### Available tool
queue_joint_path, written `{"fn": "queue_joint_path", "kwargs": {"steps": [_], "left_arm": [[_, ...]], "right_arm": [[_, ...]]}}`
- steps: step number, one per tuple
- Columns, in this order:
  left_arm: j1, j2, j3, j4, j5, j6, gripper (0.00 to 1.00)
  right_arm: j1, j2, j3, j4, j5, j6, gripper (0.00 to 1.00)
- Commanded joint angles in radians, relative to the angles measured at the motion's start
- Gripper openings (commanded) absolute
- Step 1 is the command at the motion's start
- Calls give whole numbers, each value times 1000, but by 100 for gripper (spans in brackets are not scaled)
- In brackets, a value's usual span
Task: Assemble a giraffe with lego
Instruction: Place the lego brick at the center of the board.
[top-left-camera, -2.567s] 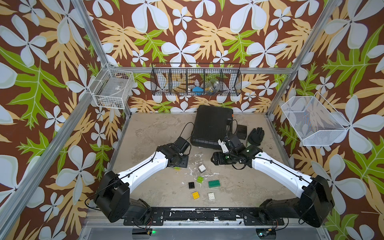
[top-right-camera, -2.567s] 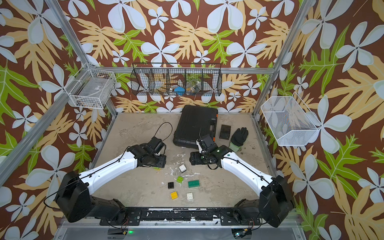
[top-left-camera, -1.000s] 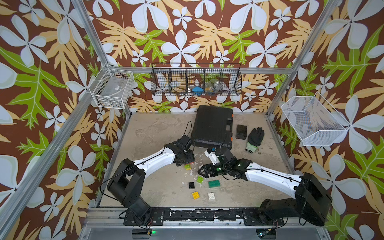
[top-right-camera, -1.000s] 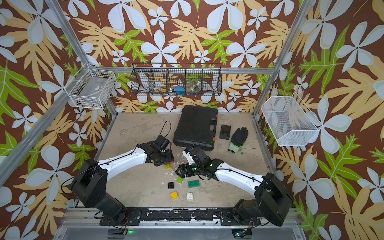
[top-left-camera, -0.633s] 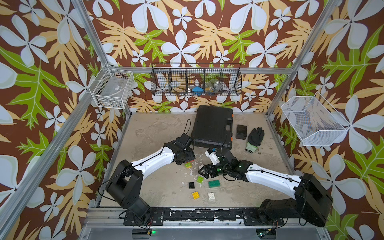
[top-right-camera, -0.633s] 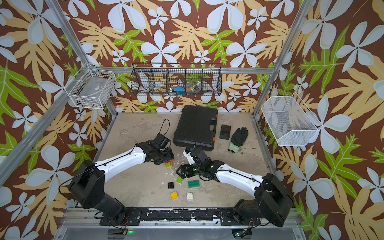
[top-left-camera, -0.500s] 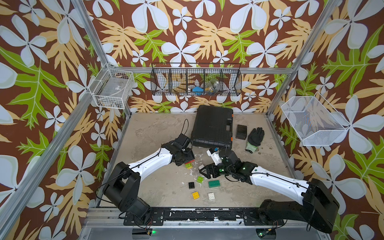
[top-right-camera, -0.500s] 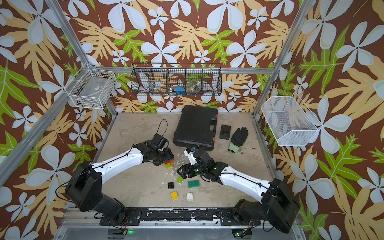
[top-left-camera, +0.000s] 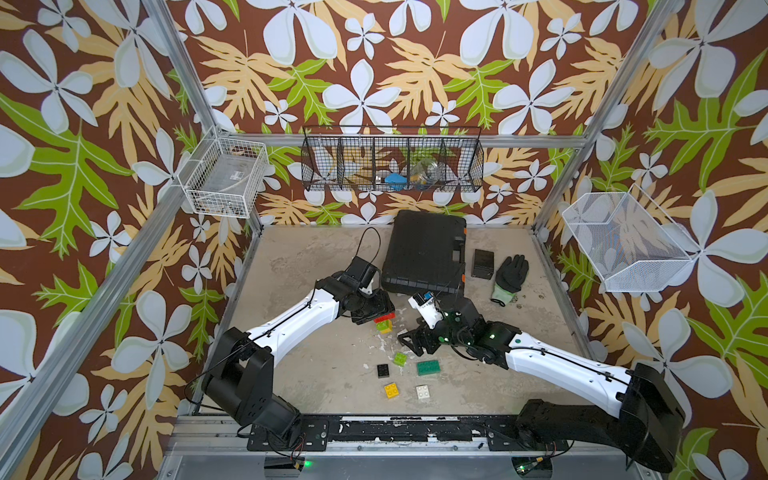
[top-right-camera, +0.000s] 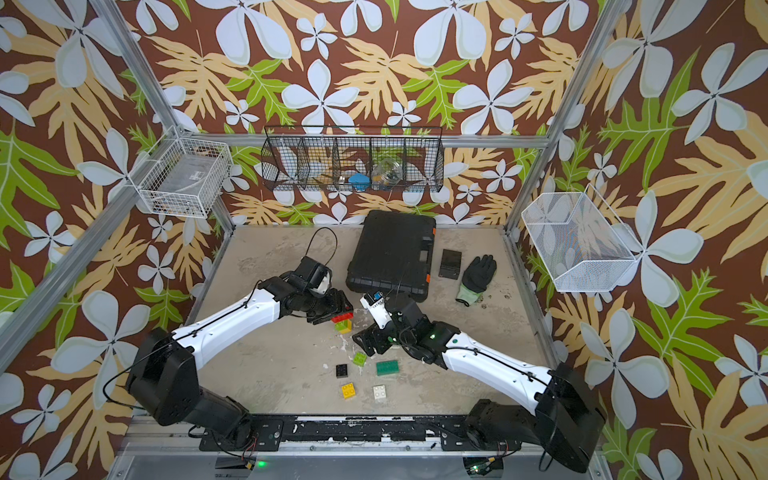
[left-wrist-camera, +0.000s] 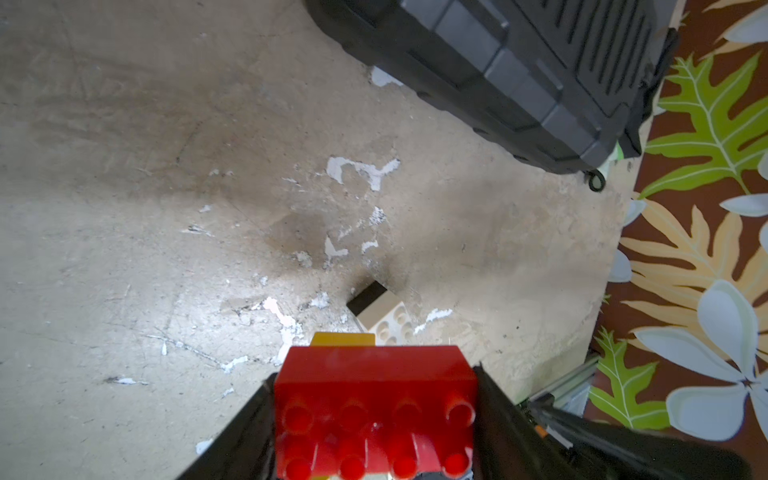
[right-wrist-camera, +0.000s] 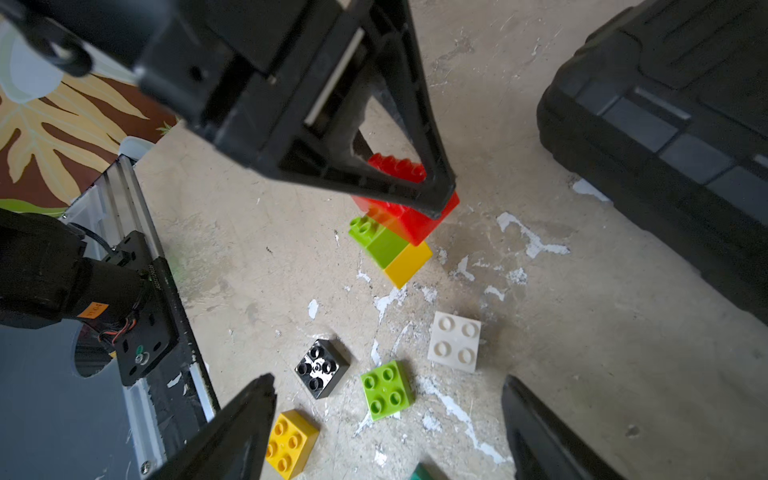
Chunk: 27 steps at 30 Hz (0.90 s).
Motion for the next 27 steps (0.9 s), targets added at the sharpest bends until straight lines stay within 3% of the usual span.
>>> {"fn": "queue_joint_path", "kwargs": {"steps": [1,9,15,18,21,25,27], "left_arm": [[2,-6,16,-37,66,58,39],[4,17,18,-69,104,128,38],[10,42,34,-142,-102,175,38],[21,33,-39,-68,-121,96,38],[22,21,-113,31,-80,-27,38],[22,-33,-193,151,-58,-209,38],[22,-52,-203,174,-64,-258,39]], "right_arm": [[6,41,19,18,16,-65,87],[12,59,8,47,-7,-135,84],[13,15,-54,68,8,-58,76],[36,3,-58,39,31,-16,65],[87,-48,-74,16,51,25,64],[153,-116,-119,54,35,79,81],[159,-118,-130,65,43,87,85]]}}
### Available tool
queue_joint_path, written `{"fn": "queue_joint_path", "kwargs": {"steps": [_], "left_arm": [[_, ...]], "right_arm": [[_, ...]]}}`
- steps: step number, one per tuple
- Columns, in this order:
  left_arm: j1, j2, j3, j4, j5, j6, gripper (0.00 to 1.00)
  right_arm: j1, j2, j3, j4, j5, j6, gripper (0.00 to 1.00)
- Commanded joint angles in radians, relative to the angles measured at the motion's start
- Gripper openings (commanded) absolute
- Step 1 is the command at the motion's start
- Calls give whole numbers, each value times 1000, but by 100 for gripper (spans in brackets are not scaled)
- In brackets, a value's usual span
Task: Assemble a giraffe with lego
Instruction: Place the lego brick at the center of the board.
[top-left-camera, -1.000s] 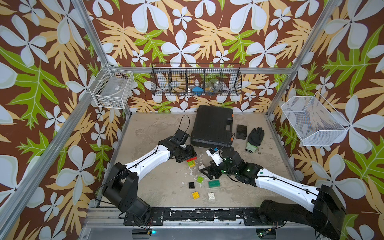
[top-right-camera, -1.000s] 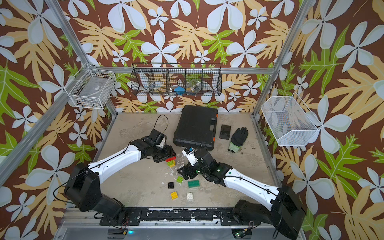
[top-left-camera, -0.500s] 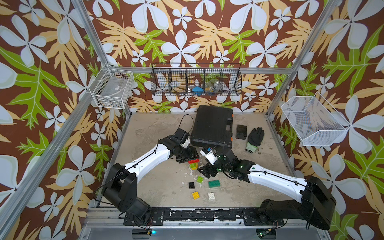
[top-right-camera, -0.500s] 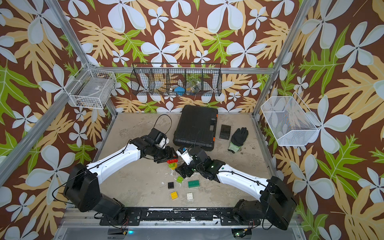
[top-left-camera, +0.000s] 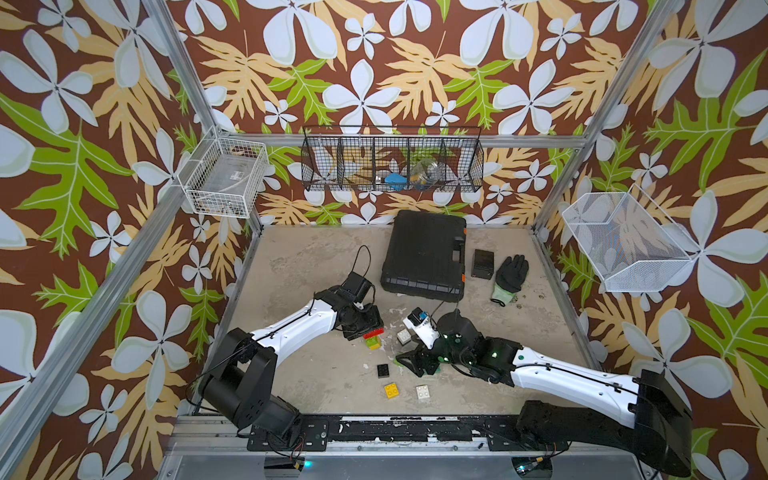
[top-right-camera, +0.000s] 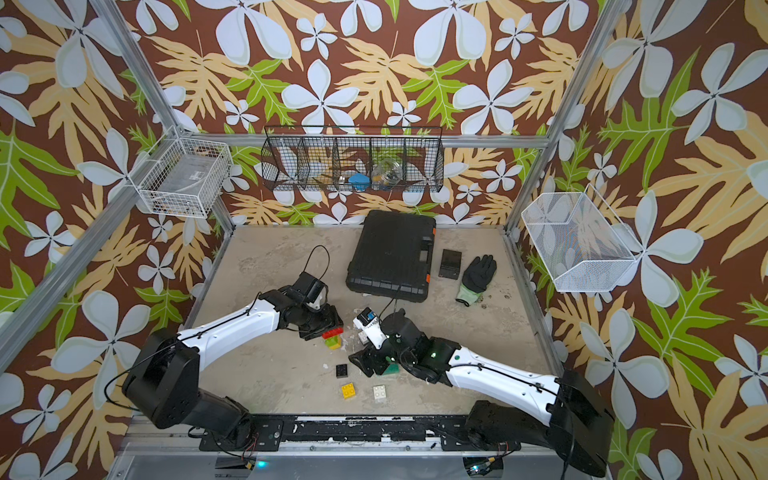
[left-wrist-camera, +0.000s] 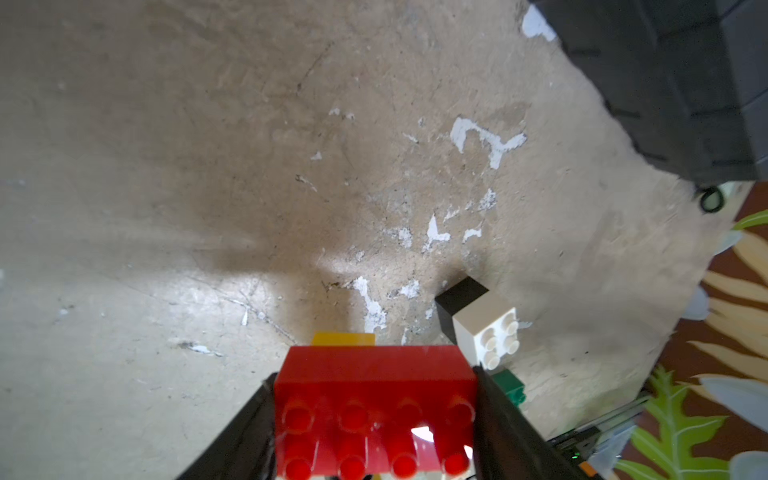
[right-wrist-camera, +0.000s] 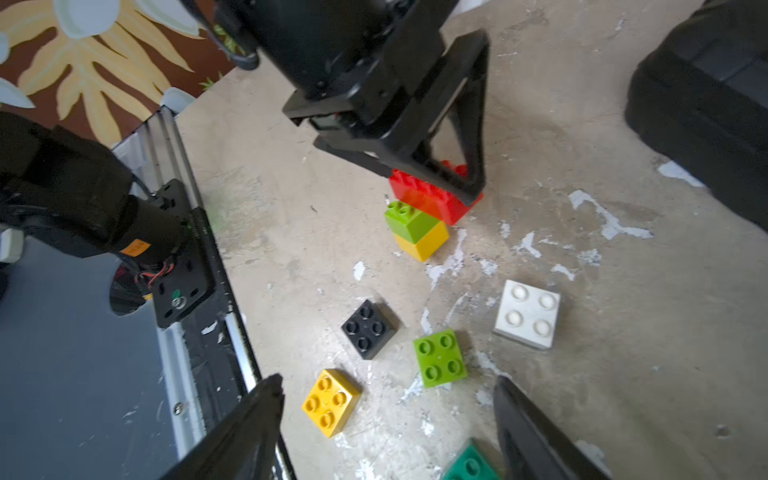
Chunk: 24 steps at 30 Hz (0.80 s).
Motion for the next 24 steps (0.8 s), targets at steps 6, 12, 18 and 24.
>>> {"fn": "queue_joint_path", "kwargs": {"steps": [6,12,18,24], "left_arm": [[-9,-4,71,-41,-224,-13,40],[-11,24,32,-67,-361,53,40],[-48,40,28,-56,-397,35,40],[-102,64,59,-73,-390,70,43]], "right_arm": [[6,46,16,23,47,35,85],[6,64,15,20,44,38,85],[-2,50,9,-12,88,42,84],[-42,36,3,-16,81,50,85]]}}
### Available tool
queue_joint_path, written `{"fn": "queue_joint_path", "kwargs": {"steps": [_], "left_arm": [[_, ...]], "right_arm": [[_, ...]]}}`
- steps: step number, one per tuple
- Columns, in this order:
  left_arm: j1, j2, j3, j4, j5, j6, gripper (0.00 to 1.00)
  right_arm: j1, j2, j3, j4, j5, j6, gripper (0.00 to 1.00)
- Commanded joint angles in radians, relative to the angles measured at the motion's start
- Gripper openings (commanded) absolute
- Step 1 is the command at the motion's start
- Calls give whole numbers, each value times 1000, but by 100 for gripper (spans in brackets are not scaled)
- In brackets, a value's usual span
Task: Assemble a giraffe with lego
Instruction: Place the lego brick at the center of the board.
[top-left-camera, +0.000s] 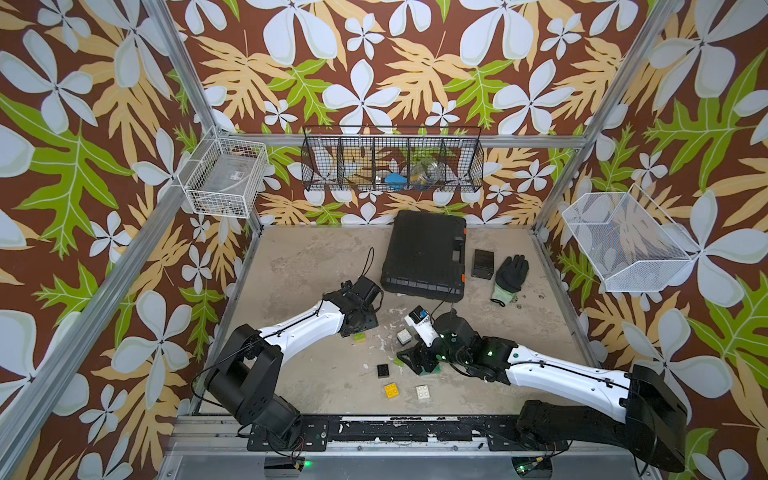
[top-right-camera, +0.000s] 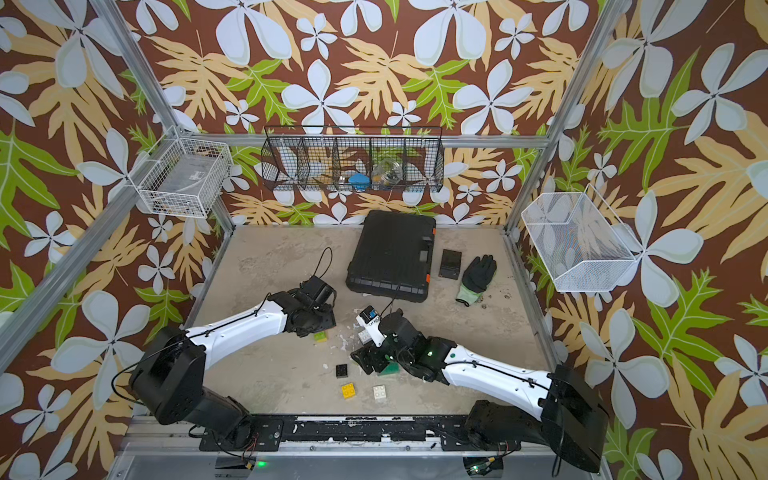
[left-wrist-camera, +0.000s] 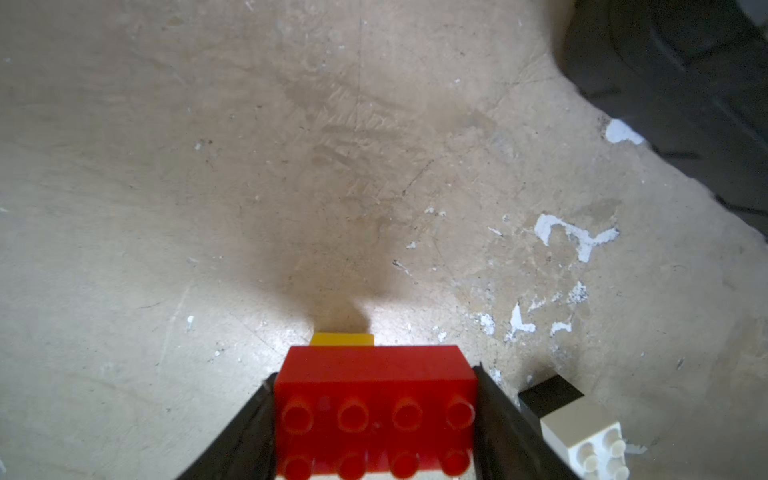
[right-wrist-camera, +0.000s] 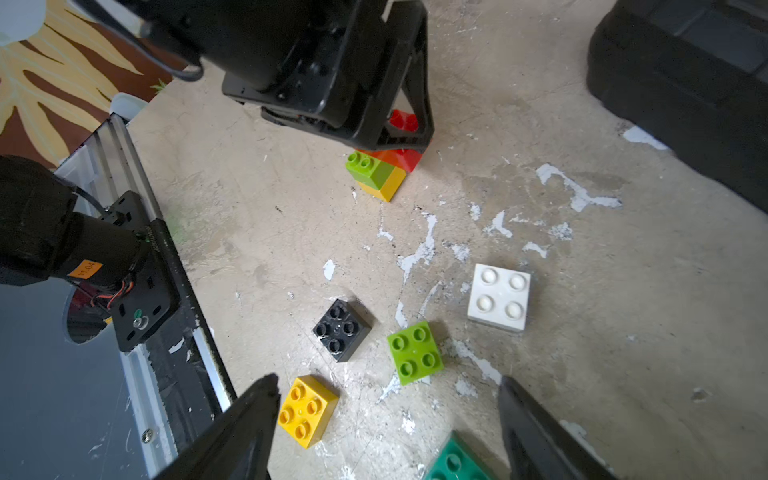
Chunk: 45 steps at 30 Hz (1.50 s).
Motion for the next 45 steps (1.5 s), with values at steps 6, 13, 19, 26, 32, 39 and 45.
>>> {"fn": "queue_joint_path", "kwargs": {"steps": [6,13,19,26,32,39,45], "left_arm": [[-30,6,18,-17,-1,78,49],[-30,12,16,-4,19,107,69],[-29,-6,37,3,45,110,82],[-29,-69,66,-19,43,99,89],[4,-170,8,-36,92,113,84],[14,-218,-76,-40,152,134,85],[21,-218,-147,-5,182,146,84]], "right_arm": [[-89,-68,-36,-15,-2,26,84],[-129,-102,-47,-36,9,27,84],[-135,-100,-47,-52,23,28,84],[-149,-92,-39,-59,23,30,85],[-153,-26,31,-79,8,-45,85],[-202,194,202,-116,-59,-231,85],[-222,344,312,-162,-163,-346,84]]}}
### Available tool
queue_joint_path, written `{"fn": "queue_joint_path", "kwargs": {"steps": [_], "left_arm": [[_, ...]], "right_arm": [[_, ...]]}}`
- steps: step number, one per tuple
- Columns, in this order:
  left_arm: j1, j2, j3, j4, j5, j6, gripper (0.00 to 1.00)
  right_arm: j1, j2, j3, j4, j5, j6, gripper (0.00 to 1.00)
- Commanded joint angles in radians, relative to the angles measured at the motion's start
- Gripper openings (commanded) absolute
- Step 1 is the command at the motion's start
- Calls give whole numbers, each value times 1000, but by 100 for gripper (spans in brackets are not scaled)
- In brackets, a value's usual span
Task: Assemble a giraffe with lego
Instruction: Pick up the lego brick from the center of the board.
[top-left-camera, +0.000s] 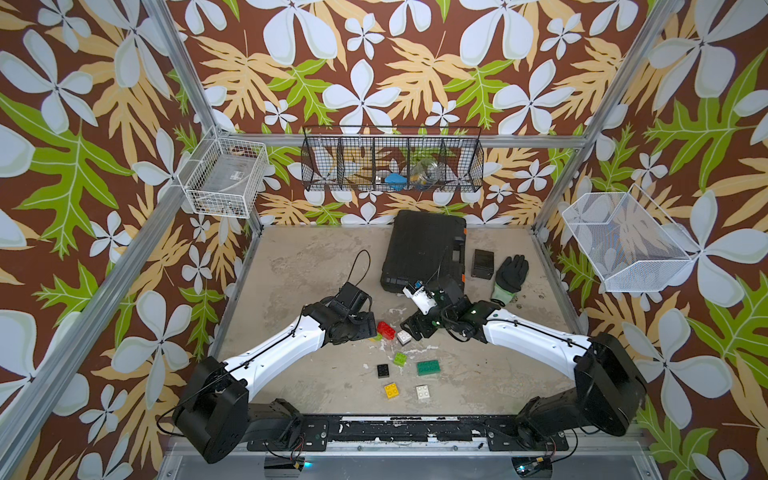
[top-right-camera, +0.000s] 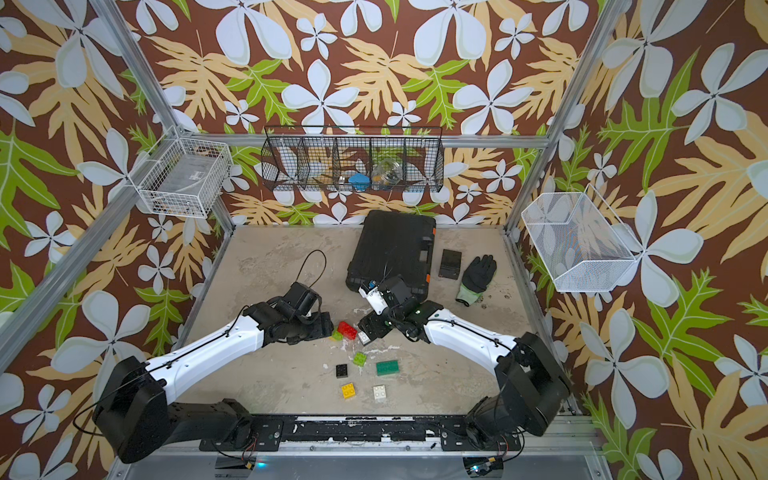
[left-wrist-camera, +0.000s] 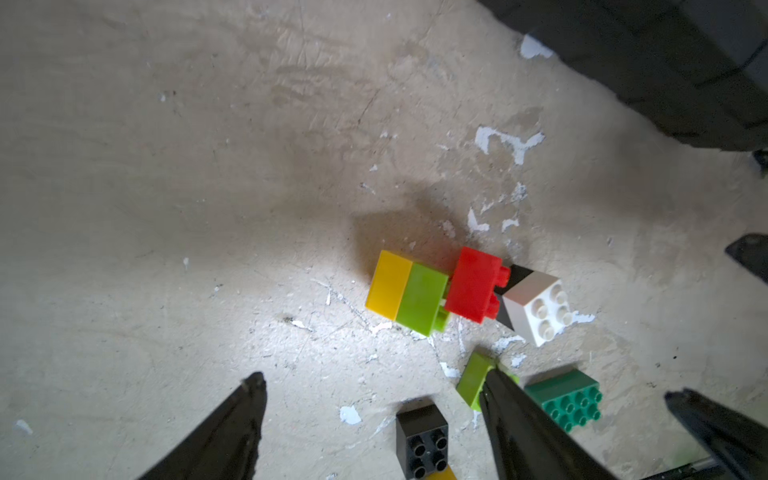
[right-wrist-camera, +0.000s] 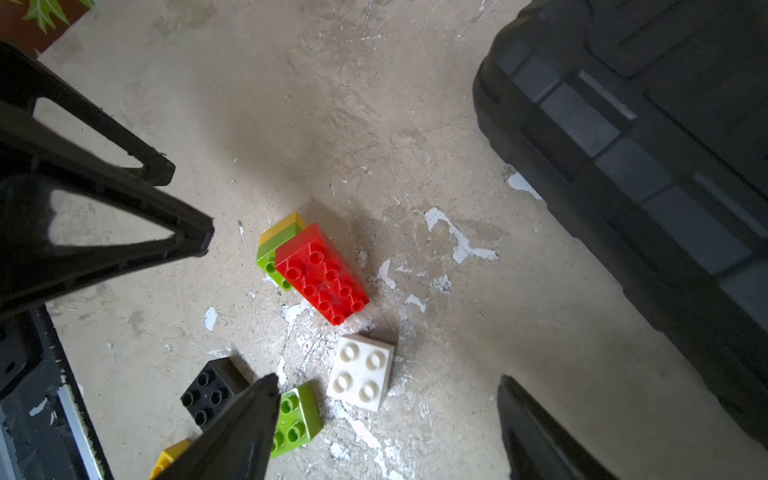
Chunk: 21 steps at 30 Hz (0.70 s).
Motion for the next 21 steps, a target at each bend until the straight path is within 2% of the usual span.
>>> {"fn": "queue_joint_path", "kwargs": {"steps": [1,7,14,21], "left_arm": [[4,13,-24,27,31,25,84],[22,39,-50,83,84,46,84],[23,35,-50,112,148,82,83],[35,68,-44,119,151,98,83]], "right_arm": [[0,41,29,-31,-86,-103,84],[4,73,38,1,-124,-119,84],[59,147,77,17,-128,-141,84],[63,236,125,17,-118,-161,82]]}}
